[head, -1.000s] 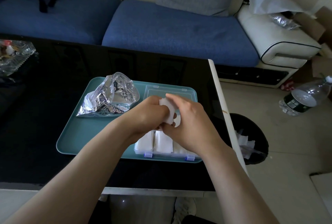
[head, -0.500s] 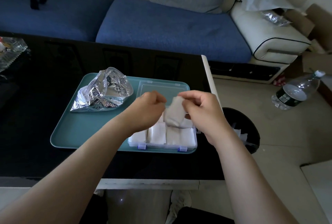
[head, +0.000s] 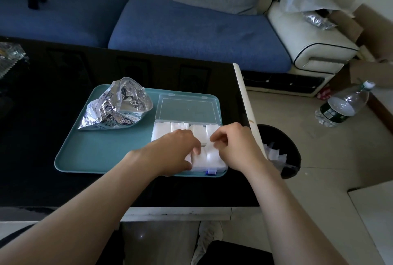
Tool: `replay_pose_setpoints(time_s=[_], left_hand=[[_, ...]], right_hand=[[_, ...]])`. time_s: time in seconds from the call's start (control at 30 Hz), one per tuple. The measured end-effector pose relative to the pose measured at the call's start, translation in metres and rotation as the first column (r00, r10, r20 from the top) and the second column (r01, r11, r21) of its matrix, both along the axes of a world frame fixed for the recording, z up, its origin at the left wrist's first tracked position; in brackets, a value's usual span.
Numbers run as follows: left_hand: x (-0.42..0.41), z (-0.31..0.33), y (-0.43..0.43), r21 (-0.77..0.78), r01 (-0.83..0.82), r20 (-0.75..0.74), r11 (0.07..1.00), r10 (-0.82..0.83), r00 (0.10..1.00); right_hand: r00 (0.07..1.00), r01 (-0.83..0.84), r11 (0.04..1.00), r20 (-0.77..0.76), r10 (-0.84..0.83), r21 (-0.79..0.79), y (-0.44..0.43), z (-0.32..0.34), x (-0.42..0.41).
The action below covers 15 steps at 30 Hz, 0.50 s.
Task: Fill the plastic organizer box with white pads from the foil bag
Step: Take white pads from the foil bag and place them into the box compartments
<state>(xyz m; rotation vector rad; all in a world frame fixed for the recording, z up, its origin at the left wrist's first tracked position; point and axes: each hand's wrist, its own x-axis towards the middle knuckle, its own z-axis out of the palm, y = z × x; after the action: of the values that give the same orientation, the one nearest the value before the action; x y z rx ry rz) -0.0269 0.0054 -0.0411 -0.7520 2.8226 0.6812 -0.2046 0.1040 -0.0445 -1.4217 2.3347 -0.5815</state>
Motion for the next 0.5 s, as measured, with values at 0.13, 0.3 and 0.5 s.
replay_pose_setpoints(time_s=[0.13, 0.3, 0.5], left_hand=[[-0.003, 0.002, 0.007, 0.048, 0.002, 0.085, 0.999, -0.006, 0.996], [-0.006, -0.001, 0.015, 0.03, 0.034, 0.159, 0.999, -0.039, 0.987], [-0.01, -0.003, 0.019, -0.028, 0.037, 0.174, 0.999, -0.031, 0.984]], right_hand=[[0.985, -0.046, 0.999, -0.163, 0.049, 0.024, 0.0, 0.001, 0.001], [0.982, -0.045, 0.997, -0.183, 0.056, 0.066, 0.002, 0.003, 0.0], [0.971, 0.008, 0.996, -0.24, 0.014, 0.092, 0.0, 0.0, 0.004]])
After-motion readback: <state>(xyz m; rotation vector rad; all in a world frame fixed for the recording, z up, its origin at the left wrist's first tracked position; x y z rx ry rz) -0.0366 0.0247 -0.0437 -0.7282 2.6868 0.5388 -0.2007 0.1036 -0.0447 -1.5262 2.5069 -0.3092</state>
